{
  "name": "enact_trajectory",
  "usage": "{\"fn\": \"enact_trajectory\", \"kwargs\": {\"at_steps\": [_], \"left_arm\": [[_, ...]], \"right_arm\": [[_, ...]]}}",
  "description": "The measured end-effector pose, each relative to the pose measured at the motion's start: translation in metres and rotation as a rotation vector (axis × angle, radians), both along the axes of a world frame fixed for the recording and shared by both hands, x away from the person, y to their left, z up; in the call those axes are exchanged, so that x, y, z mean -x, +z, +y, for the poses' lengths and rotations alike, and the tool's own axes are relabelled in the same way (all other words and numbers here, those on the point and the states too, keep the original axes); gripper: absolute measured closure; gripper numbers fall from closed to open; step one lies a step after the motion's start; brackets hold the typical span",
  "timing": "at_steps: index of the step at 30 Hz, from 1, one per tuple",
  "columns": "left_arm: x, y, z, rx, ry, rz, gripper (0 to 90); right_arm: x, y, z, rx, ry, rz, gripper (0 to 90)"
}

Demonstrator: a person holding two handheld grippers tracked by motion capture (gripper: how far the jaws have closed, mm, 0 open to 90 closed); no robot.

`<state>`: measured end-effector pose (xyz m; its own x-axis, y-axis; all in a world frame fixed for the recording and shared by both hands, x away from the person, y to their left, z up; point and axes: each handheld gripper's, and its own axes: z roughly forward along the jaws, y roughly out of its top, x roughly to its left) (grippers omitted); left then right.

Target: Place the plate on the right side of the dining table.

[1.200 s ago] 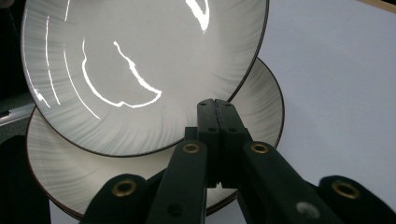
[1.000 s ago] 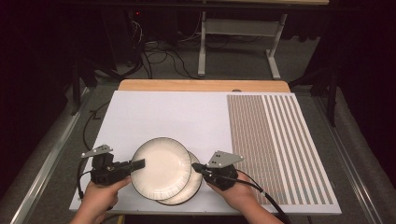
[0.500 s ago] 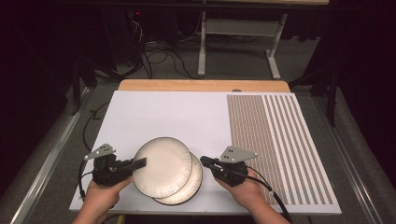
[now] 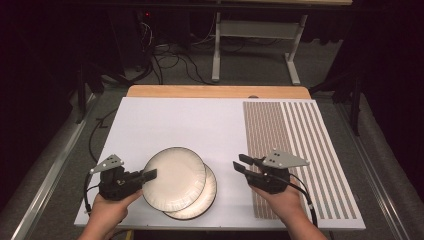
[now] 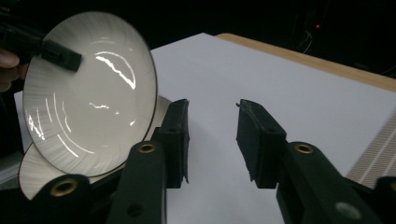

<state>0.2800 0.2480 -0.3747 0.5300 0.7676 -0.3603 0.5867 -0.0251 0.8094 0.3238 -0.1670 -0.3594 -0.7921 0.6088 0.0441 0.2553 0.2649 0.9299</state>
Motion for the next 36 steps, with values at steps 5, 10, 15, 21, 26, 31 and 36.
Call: {"fn": "enact_trajectory", "kwargs": {"at_steps": [5,10,15,21,26,31,36], "left_arm": [[0.0,0.0,0.0,-0.001,0.0,-0.003,80.1],[0.0,0.0,0.001,0.0,-0.002,-0.007,80.0],[-0.001,-0.001,0.001,0.004,-0.002,-0.011,80.0],[0.0,-0.001,0.001,-0.003,-0.009,-0.021,80.0],[-0.001,-0.001,0.001,-0.003,-0.01,-0.023,80.0],[0.0,-0.001,0.001,-0.007,-0.015,-0.033,80.0],[-0.001,-0.001,0.001,-0.012,-0.021,-0.039,80.0]], "right_arm": [[0.0,0.006,-0.02,-0.052,-0.052,-0.023,49.9],[0.002,0.01,-0.035,-0.087,-0.086,-0.051,26.5],[0.006,0.011,-0.038,-0.086,-0.111,-0.067,10.5],[0.01,0.012,-0.04,-0.084,-0.141,-0.09,1.0],[0.012,0.011,-0.039,-0.065,-0.155,-0.097,1.0],[0.011,0.012,-0.038,-0.09,-0.169,-0.115,1.0],[0.005,0.01,-0.033,-0.094,-0.166,-0.121,1.1]]}}
